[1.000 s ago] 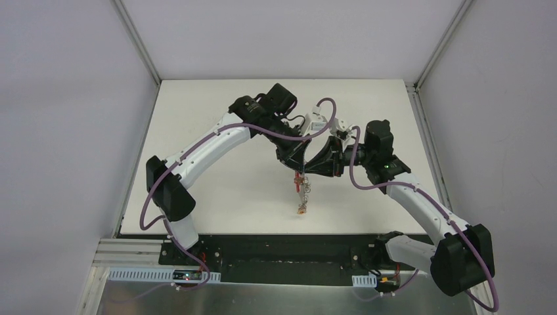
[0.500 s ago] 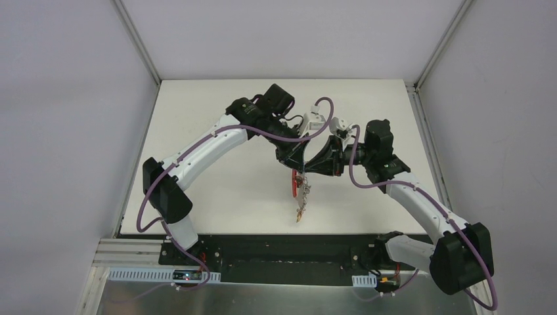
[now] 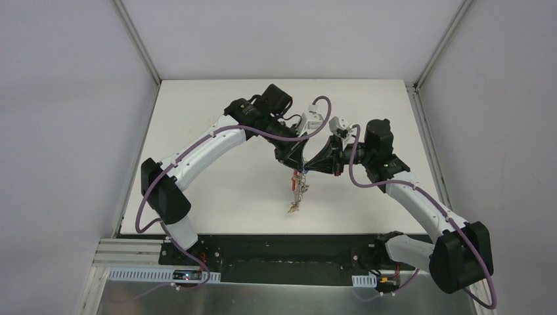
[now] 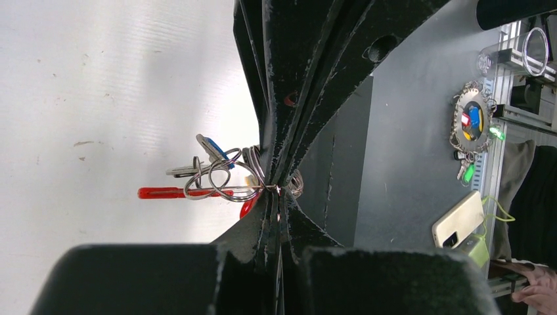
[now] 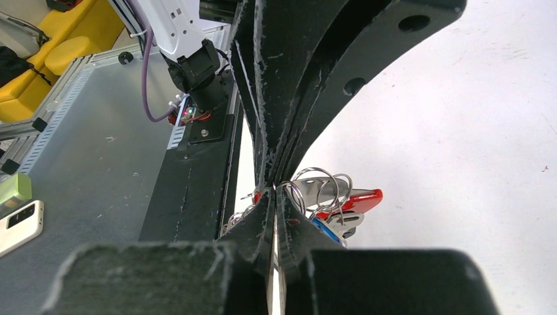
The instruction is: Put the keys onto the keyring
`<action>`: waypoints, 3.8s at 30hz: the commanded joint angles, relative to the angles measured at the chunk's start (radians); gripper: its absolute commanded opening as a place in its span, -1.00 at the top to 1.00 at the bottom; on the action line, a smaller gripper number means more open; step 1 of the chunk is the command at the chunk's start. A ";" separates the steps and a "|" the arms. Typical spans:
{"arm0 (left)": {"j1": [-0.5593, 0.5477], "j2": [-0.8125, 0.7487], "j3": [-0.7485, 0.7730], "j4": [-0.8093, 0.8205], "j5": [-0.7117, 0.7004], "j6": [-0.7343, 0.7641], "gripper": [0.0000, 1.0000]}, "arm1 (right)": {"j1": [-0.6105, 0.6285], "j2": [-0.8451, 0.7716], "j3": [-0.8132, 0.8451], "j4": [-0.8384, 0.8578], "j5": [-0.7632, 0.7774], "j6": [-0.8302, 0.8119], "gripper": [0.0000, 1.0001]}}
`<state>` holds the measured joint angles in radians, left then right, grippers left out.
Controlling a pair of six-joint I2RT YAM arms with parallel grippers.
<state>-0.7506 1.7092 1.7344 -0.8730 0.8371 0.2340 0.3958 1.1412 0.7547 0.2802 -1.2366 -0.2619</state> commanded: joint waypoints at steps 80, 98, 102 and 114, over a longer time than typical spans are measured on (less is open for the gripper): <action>0.025 -0.103 -0.095 0.163 0.117 0.102 1.00 | -0.005 -0.026 0.067 -0.091 0.003 -0.002 0.43; 0.025 -0.096 -0.091 0.140 0.109 0.116 1.00 | -0.050 -0.057 0.081 -0.099 -0.048 0.009 0.43; 0.025 -0.097 -0.090 0.141 0.110 0.113 1.00 | -0.052 -0.049 0.080 -0.100 -0.031 0.009 0.42; 0.025 -0.087 -0.085 0.161 0.126 0.086 1.00 | -0.024 -0.002 0.076 -0.095 -0.015 0.006 0.40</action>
<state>-0.7254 1.6413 1.6218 -0.7376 0.9089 0.3336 0.3592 1.1324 0.7914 0.1665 -1.2438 -0.2447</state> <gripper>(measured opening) 0.008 0.296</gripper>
